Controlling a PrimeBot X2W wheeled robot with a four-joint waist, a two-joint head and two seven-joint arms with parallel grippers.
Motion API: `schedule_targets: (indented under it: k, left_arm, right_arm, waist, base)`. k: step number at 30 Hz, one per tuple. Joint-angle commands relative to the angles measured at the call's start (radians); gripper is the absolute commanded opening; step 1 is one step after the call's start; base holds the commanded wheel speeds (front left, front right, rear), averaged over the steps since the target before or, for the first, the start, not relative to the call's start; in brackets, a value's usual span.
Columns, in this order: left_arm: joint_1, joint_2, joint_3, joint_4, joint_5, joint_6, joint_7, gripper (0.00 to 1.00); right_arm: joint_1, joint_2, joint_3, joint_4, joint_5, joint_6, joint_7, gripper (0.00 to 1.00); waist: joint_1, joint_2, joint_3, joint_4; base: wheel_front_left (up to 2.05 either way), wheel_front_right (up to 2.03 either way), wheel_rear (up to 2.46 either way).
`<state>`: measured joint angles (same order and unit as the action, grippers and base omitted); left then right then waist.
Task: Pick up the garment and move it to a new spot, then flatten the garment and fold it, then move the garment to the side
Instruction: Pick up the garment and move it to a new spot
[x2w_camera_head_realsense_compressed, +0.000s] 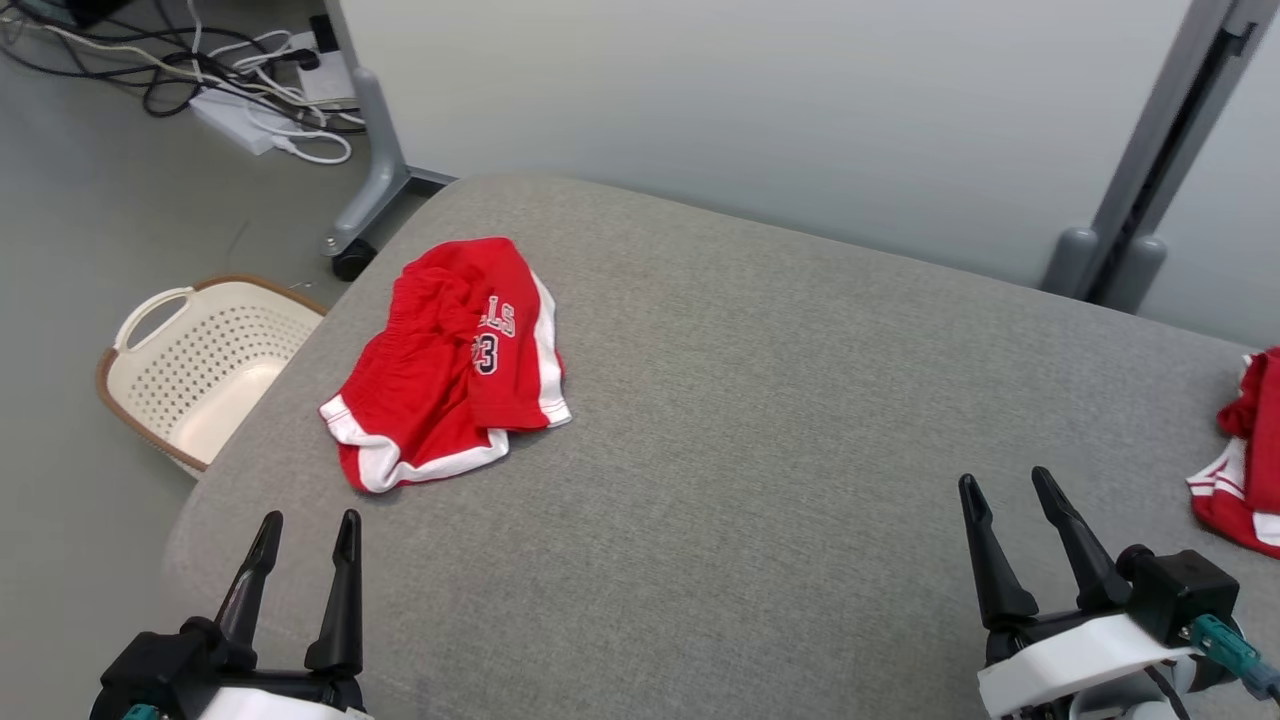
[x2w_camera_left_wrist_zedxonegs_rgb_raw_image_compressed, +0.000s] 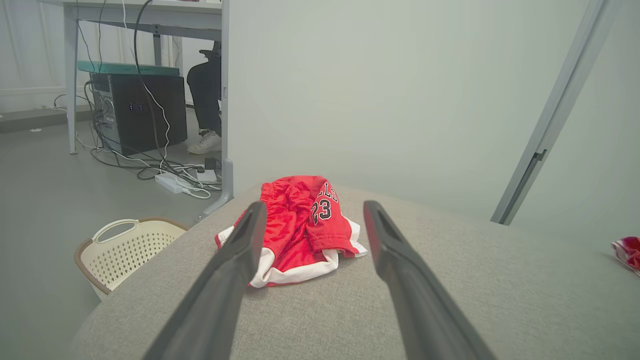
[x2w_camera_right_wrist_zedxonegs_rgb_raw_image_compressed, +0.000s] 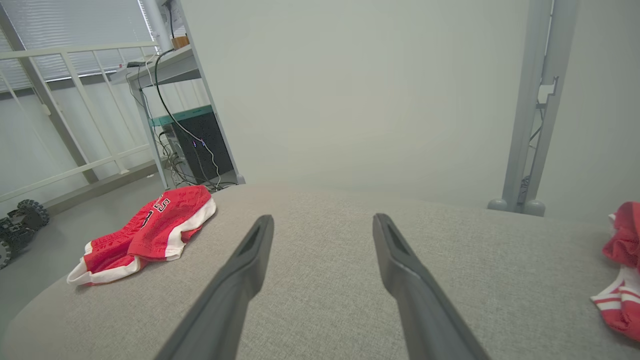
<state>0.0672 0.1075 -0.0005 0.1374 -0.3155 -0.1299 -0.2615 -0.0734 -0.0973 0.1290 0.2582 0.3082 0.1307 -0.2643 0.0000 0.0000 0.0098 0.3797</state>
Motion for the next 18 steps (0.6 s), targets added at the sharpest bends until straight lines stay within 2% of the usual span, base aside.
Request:
schedule_targets:
  k: [1,9,18]
  left_arm:
    - [-0.017,0.0,0.001,0.001,0.002,-0.001,-0.003,1.0]
    - [-0.011,-0.005,0.009,0.0,0.002,-0.001,-0.003,1.0]
    - [-0.01,-0.008,0.022,-0.004,-0.002,-0.001,-0.003,1.0]
  right_arm:
    - [-0.01,-0.008,-0.002,0.003,0.005,0.0,-0.001,1.0]
    - [-0.02,-0.013,0.021,0.009,0.009,0.0,-0.001,1.0]
    - [-0.026,-0.018,0.036,0.014,0.014,0.0,-0.001,1.0]
  waist:
    - [0.0,0.0,-0.002,0.045]
    - [0.0,0.0,0.006,0.121]
    - [0.0,0.0,0.013,0.127]
  base:
    - [0.0,0.0,0.0]
    - [0.0,0.0,0.0]
    - [0.0,0.0,0.0]
